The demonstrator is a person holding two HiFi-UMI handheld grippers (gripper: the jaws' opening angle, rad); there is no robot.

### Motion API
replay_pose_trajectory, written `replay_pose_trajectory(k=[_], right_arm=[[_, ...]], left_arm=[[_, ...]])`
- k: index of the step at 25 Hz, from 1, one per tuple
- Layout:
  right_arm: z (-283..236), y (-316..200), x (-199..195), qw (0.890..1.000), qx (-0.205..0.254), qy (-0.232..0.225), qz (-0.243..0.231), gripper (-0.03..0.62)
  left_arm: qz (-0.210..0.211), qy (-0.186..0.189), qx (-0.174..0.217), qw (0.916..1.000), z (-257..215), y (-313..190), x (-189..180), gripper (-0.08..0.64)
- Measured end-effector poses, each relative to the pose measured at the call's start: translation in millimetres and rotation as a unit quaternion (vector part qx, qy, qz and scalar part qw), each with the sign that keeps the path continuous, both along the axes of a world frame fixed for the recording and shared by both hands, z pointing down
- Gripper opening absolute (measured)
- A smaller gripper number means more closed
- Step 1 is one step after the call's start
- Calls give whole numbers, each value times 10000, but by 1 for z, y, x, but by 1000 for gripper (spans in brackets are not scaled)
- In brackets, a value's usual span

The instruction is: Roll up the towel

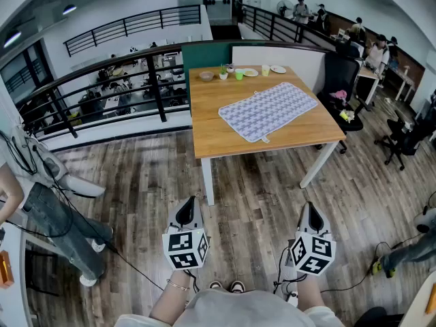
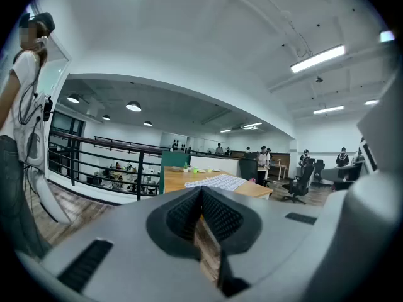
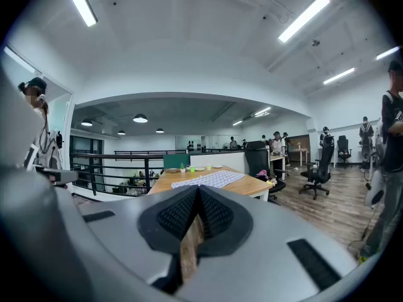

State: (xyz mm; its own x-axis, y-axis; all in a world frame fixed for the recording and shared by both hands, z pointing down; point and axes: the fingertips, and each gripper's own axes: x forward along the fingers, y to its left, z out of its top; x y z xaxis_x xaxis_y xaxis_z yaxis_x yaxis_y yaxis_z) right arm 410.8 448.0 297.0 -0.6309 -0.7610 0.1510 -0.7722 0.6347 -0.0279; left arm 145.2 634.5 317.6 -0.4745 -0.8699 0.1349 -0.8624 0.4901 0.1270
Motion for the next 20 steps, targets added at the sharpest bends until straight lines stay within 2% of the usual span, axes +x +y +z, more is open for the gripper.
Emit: replay_pose_trajectory(k=[8,13,17,18,20], right_arm=[[5,-3,-5,10000,-46,0,-62,0],[8,-7,-9,9987,-269,-397,-162,1],[5,-14,-9,9986,-304,-420,-130,2],[4,-15,-9,9987,-269,-406,-133,7],[2,-17,-8,9989,-217,-391,-136,62]], left_arm=[[-11,-42,2,10000,-2,-4,-5,2],[-63,-56,-18,10000,-3,-5,-9,3],[-198,20,73,9998,-9,-4,-16,3],[-225,34,115,9997,-11,-4,-18,3],[-226,47,169,9996,-13,-4,-19,5]])
